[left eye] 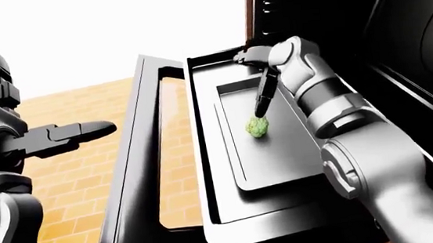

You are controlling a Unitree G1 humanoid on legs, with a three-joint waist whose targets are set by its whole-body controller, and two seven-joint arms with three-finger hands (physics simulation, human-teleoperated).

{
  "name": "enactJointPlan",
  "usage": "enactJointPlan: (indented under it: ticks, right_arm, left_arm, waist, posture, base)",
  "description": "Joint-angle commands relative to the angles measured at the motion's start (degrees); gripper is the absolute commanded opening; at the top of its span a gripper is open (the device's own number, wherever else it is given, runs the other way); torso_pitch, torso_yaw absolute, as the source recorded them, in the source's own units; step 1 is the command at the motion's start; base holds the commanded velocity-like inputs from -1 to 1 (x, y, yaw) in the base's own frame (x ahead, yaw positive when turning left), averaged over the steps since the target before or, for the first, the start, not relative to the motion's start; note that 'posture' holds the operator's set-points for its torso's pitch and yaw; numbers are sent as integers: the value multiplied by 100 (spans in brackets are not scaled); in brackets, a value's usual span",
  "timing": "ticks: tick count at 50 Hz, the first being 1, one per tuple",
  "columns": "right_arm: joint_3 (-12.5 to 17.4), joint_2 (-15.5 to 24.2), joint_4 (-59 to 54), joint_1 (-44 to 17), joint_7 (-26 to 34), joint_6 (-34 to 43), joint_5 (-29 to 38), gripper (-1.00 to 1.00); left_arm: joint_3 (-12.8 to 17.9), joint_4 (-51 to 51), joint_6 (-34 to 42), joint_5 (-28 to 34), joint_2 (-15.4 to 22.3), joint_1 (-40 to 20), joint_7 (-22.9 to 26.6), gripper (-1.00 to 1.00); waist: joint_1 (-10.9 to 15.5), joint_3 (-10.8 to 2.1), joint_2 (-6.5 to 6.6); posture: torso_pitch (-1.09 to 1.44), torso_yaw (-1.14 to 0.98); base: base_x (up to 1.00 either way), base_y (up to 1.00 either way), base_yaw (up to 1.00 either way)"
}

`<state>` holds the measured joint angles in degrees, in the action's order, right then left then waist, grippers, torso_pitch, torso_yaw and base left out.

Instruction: Pick the broccoli from the oven and place it on the plate on the counter.

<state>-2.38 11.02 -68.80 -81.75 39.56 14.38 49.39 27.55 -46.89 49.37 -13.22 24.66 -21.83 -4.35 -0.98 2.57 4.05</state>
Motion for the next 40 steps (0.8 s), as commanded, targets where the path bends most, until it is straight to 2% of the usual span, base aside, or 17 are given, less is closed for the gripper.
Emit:
enactJointPlan:
  ticks: [1,9,14,26,40]
  right_arm:
    - [12,55,210,-241,-26,-102,42,100]
    - [-109,-39,344,77,416,-238,254,100]
    - [-126,-83,472,267,593,-291,409,100]
    - [-143,-153,606,546,757,-357,645,100]
    - [-173,-222,706,799,839,-441,780,100]
  left_arm:
    - [108,-126,-137,13,113,-140,-17,100]
    - [97,-82,-209,21,122,-120,-12,100]
    - [196,-101,-203,-31,156,-102,9,100]
    - [184,-158,-121,-98,195,-137,-57,100]
    - [211,-12,-418,-40,141,29,36,100]
  waist:
    - [-9,-163,12]
    - [-10,-155,11]
    - [-17,-169,11]
    - [-14,-168,21]
    - [-17,-188,23]
  posture:
    - [0,0]
    - [0,0]
    - [0,0]
    - [0,0]
    - [0,0]
  base:
    - [0,0,0]
    - [0,0,0]
    - [0,0,0]
    - [0,0,0]
    - [0,0,0]
